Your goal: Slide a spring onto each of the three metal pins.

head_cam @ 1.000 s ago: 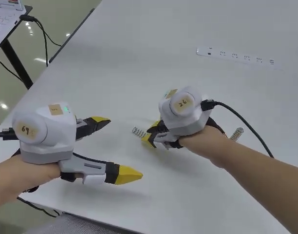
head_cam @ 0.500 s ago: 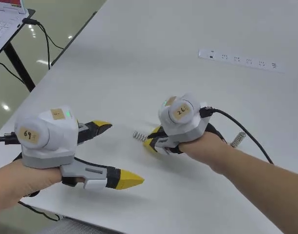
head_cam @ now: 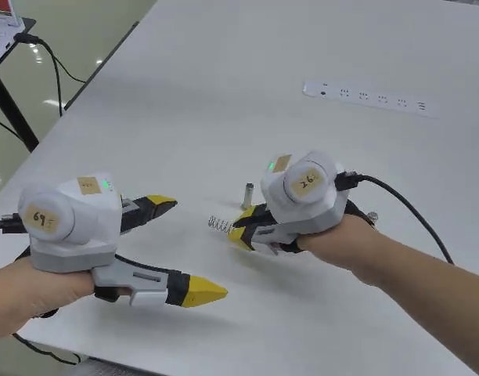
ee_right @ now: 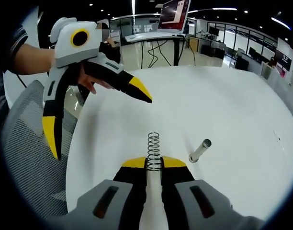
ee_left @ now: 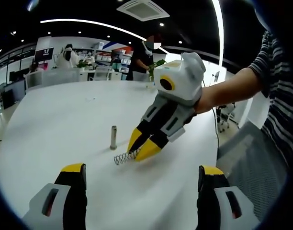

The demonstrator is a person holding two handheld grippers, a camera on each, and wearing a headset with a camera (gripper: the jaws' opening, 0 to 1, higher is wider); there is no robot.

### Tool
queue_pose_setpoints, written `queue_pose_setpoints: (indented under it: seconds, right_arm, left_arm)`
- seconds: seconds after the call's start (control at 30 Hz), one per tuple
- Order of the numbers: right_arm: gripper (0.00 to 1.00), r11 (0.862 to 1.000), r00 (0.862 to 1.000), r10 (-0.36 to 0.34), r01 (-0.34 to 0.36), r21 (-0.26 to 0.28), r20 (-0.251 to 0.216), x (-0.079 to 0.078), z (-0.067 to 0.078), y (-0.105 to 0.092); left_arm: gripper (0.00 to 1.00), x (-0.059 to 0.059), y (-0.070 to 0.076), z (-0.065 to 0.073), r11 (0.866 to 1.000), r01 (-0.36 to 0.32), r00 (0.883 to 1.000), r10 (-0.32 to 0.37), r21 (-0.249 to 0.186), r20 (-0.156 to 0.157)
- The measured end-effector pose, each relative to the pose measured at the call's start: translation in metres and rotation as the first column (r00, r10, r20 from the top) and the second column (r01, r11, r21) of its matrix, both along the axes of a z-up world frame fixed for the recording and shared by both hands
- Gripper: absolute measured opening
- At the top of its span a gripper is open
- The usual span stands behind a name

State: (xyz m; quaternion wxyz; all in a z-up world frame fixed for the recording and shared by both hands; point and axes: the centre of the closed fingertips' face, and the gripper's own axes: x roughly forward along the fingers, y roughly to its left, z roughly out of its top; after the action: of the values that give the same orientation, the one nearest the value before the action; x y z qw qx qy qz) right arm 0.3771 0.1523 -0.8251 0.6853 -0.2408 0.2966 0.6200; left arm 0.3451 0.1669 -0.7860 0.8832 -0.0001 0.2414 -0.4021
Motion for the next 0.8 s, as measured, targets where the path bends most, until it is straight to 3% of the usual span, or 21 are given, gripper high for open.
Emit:
queue_pose_setpoints:
  seconds: [0.47, 0.8]
  right_arm:
    - [0.08, 1.0, 0.999, 0.017, -0.016, -0.011, 0.048, -0.005, 0.017, -0.041]
    - [0.08, 0.995, 0.99, 0.089, -0.083, -0.051, 0.108, -0.021, 0.019, -0.061]
  left_arm:
    - [0.89, 0.002, -0.024, 0.003, 0.997, 0.08, 0.997, -0.08, -0.013, 0.011]
    - [0.75, 0.003, -0.046, 0.0, 0.988, 0.152, 0.988, -0.151, -0.033, 0.007]
